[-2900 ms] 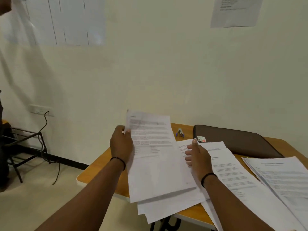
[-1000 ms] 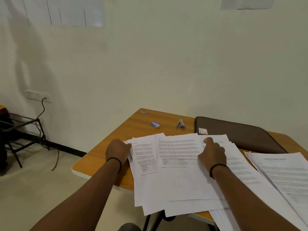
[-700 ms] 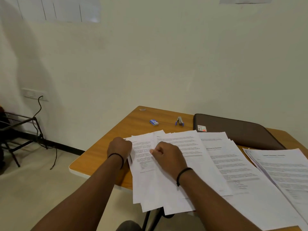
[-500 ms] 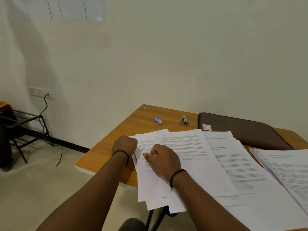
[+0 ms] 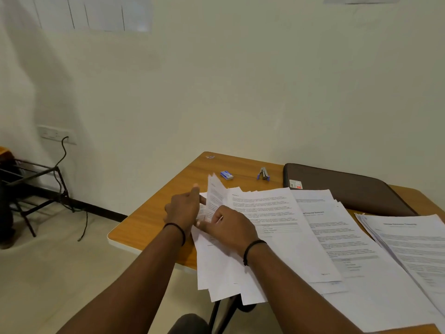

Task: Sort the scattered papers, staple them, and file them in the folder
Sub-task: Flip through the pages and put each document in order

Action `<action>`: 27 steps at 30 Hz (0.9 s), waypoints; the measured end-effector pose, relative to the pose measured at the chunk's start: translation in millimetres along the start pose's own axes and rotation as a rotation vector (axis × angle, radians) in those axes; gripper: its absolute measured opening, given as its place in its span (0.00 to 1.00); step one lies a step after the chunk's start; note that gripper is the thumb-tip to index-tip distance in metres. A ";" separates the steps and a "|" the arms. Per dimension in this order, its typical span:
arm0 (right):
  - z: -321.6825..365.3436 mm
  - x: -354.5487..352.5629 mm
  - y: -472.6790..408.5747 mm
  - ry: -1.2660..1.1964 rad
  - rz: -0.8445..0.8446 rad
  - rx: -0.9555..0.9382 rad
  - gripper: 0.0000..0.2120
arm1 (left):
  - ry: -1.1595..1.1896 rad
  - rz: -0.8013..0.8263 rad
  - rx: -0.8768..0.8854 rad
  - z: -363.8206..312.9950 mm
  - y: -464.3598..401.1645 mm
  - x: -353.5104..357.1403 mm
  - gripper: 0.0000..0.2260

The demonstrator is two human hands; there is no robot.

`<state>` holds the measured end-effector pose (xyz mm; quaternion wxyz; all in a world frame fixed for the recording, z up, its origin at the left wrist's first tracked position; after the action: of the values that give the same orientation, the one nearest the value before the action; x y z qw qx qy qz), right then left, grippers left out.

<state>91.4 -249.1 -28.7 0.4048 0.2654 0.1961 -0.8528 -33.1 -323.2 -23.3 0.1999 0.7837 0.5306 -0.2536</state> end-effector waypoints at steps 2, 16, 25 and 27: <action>-1.7 2.7 -0.9 -0.006 -0.007 0.026 0.18 | 0.178 0.169 -0.009 -2.1 4.0 2.3 0.30; -15.7 -9.9 -10.0 -0.472 -0.043 0.187 0.12 | -0.017 0.157 0.077 5.9 -5.5 1.0 0.10; -14.6 -5.7 -3.2 -0.306 -0.038 0.147 0.11 | -0.188 0.082 0.083 0.4 -6.0 10.9 0.12; -9.3 -6.5 -3.4 -0.277 -0.043 0.118 0.12 | -0.101 0.036 0.102 -3.1 -6.3 8.7 0.15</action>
<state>95.0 -238.2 -31.6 0.3935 0.1642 0.0934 -0.8997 -35.7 -312.8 -26.4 0.1907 0.7884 0.4922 -0.3159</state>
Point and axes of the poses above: each hand's wrist, its own y-axis away from the middle knuckle, its own x-axis out of the palm, z = x × y, the point moved 2 cm from there along -y, towards the middle knuckle, and after that the axes turned 15 degrees about -y, right-handed, at the moved point
